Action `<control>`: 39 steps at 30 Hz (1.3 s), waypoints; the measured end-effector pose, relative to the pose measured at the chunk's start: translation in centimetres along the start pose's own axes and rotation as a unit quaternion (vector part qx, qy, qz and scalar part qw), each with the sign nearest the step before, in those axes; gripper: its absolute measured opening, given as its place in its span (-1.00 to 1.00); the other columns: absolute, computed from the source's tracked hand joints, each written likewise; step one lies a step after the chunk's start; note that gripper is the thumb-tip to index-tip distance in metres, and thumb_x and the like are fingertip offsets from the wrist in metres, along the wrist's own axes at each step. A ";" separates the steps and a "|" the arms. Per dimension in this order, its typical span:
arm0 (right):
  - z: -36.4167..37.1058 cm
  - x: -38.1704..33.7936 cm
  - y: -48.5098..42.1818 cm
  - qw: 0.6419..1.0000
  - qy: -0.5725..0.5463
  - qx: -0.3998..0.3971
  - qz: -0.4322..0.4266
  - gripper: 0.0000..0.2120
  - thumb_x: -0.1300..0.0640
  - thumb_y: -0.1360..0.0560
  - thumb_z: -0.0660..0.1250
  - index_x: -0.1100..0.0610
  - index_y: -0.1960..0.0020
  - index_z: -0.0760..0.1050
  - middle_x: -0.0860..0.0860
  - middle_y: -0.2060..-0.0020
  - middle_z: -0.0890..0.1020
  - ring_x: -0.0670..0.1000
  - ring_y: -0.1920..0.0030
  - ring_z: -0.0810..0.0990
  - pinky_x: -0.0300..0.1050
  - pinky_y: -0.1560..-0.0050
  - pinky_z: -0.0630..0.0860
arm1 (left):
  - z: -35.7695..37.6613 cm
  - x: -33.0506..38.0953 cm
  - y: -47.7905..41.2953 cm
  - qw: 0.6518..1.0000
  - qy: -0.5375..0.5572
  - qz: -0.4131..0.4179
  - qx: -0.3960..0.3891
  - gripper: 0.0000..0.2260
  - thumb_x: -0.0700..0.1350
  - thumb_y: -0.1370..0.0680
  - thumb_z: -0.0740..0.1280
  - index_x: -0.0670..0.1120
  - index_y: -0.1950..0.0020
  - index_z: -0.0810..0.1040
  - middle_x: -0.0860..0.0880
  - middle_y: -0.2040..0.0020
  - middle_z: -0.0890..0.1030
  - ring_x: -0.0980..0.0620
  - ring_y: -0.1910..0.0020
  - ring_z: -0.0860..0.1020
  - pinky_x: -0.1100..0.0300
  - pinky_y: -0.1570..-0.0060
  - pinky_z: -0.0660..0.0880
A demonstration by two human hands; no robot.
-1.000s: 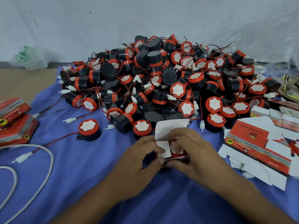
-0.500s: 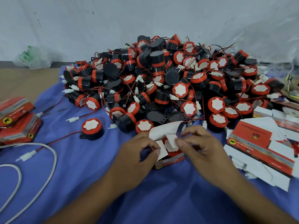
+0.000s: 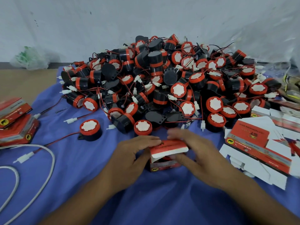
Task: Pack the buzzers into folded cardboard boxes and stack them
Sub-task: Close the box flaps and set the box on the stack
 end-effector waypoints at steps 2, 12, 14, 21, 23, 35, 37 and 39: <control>0.9 -0.3 0.3 0.997 0.057 -0.051 -0.023 -0.56 -0.18 -0.65 0.16 -0.02 -0.45 0.40 -0.16 -0.31 0.46 -0.08 -0.31 0.41 -0.19 -0.32 0.34 | 0.0 -0.1 -0.1 1.000 -0.008 0.000 -0.004 -0.67 -0.33 -0.58 0.32 -0.03 -0.26 0.63 0.20 -0.25 0.58 0.32 -0.28 0.49 0.29 -0.27 0.46; 0.3 -0.5 0.0 0.997 0.069 -0.014 -0.030 -0.60 -0.08 -0.64 0.22 0.11 -0.37 0.51 -0.09 -0.27 0.56 -0.17 -0.25 0.49 -0.31 -0.28 0.39 | 0.6 0.2 0.4 0.998 0.007 0.024 -0.058 -0.54 0.10 -0.53 0.41 0.06 -0.42 0.50 0.17 -0.42 0.47 0.27 -0.41 0.39 0.21 -0.31 0.46; -0.1 -0.9 -0.1 0.997 0.062 0.015 -0.036 -0.64 -0.07 -0.63 0.24 0.10 -0.31 0.56 -0.10 -0.20 0.61 -0.24 -0.17 0.51 -0.32 -0.21 0.44 | 0.6 0.4 0.3 0.997 0.010 0.031 -0.064 -0.58 0.08 -0.57 0.35 0.05 -0.42 0.49 0.18 -0.41 0.48 0.27 -0.42 0.38 0.24 -0.33 0.44; 1.2 -0.9 0.5 0.994 0.100 -0.035 -0.035 -0.59 -0.03 -0.68 0.18 0.14 -0.44 0.46 -0.06 -0.38 0.49 -0.06 -0.32 0.46 -0.13 -0.33 0.39 | 1.0 0.4 0.4 0.994 -0.011 0.046 -0.098 -0.58 0.02 -0.61 0.30 0.00 -0.46 0.44 0.14 -0.50 0.37 0.28 -0.47 0.29 0.29 -0.38 0.36; 1.7 -1.1 0.7 0.993 0.108 -0.047 -0.032 -0.56 -0.04 -0.69 0.13 0.15 -0.50 0.38 -0.06 -0.44 0.43 -0.02 -0.38 0.41 -0.09 -0.38 0.36 | 0.9 0.5 0.4 0.993 -0.009 0.054 -0.105 -0.58 0.00 -0.61 0.31 -0.02 -0.46 0.44 0.13 -0.51 0.35 0.28 -0.48 0.28 0.31 -0.38 0.35; 2.1 -1.2 0.8 0.980 0.185 -0.067 -0.025 -0.49 -0.09 -0.70 0.03 0.12 -0.56 0.26 0.01 -0.48 0.40 0.05 -0.40 0.42 -0.05 -0.38 0.42 | 0.8 1.8 0.7 0.985 -0.055 0.142 -0.084 -0.67 -0.11 -0.62 0.29 -0.07 -0.39 0.51 0.02 -0.45 0.44 0.10 -0.50 0.31 0.16 -0.42 0.36; 2.1 -1.3 0.7 0.977 0.205 -0.047 -0.023 -0.50 -0.08 -0.69 0.06 0.14 -0.53 0.32 0.04 -0.44 0.45 0.08 -0.36 0.48 0.01 -0.27 0.52 | 0.6 2.4 0.8 0.977 -0.113 0.169 -0.057 -0.70 -0.12 -0.61 0.32 -0.13 -0.34 0.56 -0.03 -0.39 0.51 0.04 -0.48 0.35 0.14 -0.42 0.36; 2.3 -1.9 0.7 0.968 0.248 -0.010 -0.032 -0.53 -0.03 -0.66 0.11 0.18 -0.48 0.40 0.10 -0.42 0.48 0.14 -0.33 0.52 0.07 -0.19 0.58 | 0.8 3.6 0.9 0.956 -0.189 0.221 -0.043 -0.70 -0.15 -0.58 0.30 -0.20 -0.27 0.62 -0.07 -0.30 0.59 -0.03 -0.44 0.42 0.14 -0.42 0.36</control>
Point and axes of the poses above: each hand's wrist, its own y-axis away from the middle knuckle, its own z-axis out of the palm, x = y × z, the point moved 8 cm from there along -y, towards the middle knuckle
